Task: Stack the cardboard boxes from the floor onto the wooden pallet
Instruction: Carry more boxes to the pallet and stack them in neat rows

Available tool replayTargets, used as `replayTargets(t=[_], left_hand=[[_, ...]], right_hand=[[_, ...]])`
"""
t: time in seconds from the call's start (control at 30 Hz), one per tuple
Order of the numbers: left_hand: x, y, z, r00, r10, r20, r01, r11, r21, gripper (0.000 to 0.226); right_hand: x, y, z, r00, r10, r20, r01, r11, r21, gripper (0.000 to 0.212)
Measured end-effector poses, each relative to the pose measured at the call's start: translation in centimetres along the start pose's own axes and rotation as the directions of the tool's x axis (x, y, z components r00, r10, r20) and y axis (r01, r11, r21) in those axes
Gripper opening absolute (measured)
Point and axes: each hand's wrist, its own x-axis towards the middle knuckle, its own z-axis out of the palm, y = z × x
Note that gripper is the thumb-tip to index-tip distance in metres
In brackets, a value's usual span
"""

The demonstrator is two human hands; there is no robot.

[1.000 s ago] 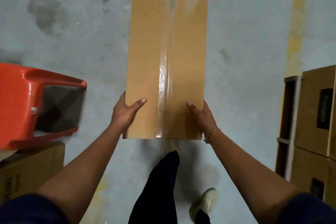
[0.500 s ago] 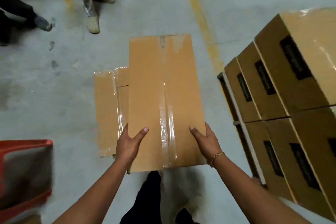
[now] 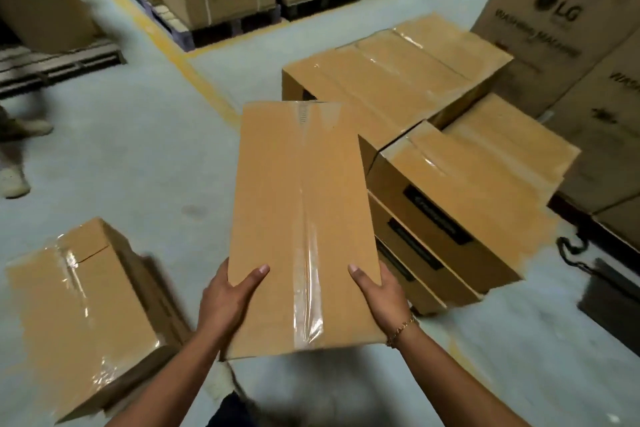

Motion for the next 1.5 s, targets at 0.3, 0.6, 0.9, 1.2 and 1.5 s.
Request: replayTargets(t=[0.3,0.6,0.9,1.2,1.5], left_hand=[[-2.5,9.2,7.2,0.968,0.155,0.196,-0.173,0.982,0.081,0.076],[-1.6,16.3,13.8,0.875,0.287,0.39,-0.361,0.924,0.13,0.068],[-4.6,23.7,25.1,0.753,0.39,0.53,-0.507,0.857,0.09,0.057],[-12.4,29.3,42.1,0.718,0.4,0.57,-0.536,0.84,0.087,0.066],[-18.9,32.5,54.9,0.75,0.352,0.56,-0.505,0.852,0.14,0.115]], right_hand=[[-3.7,0.6,-10.5,0.969,-0.01,-0.246,0.028,0.997,0.071,0.047],[-5.7,-0.3,-17.4,0.869,-0.014,-0.494,0.04,0.998,0.042,0.029],[-6.3,1.4,-28.9,0.772,0.028,-0.635,0.021,0.997,0.07,0.042],[-6.1,7.3,-47.1,0.74,0.059,-0.67,-0.014,0.997,0.073,0.047],[-5.4,10.9,-62.1,0.787,0.072,-0.613,-0.04,0.997,0.066,0.036]])
